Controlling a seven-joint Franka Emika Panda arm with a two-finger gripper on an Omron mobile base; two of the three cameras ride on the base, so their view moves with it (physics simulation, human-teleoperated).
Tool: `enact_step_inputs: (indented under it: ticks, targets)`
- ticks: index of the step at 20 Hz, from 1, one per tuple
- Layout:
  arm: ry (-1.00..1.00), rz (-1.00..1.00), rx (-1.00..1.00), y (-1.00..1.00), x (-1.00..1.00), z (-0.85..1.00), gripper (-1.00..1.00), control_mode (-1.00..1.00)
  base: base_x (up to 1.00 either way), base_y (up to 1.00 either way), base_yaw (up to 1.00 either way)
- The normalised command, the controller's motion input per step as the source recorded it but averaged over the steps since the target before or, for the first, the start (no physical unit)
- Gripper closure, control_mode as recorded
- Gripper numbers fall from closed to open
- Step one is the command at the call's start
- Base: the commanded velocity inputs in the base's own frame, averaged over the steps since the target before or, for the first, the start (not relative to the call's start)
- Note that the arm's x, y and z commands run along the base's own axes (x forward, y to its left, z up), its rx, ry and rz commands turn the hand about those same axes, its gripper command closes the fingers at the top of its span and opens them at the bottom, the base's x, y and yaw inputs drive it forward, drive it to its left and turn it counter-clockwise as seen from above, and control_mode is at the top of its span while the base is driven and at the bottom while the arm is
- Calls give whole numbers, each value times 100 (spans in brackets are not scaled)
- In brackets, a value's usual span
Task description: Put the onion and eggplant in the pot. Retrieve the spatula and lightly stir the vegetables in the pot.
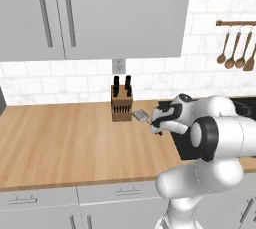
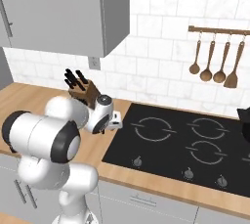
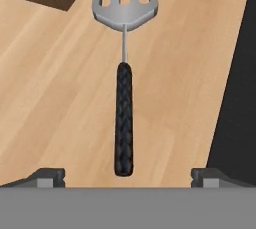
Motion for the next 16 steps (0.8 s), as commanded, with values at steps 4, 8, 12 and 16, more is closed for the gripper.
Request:
enact_step_inputs:
  ticks: [4, 8, 12, 16]
  targets:
    - [2, 0, 0, 1, 25, -24, -100, -100, 0, 0, 0]
    - [1, 0, 0, 1, 10, -24, -100, -100, 0, 0, 0]
    - [1, 0, 0, 15, 0, -30, 100, -100, 0, 0, 0]
    - [1, 0, 0, 21, 0, -31, 100, -100, 0, 0, 0]
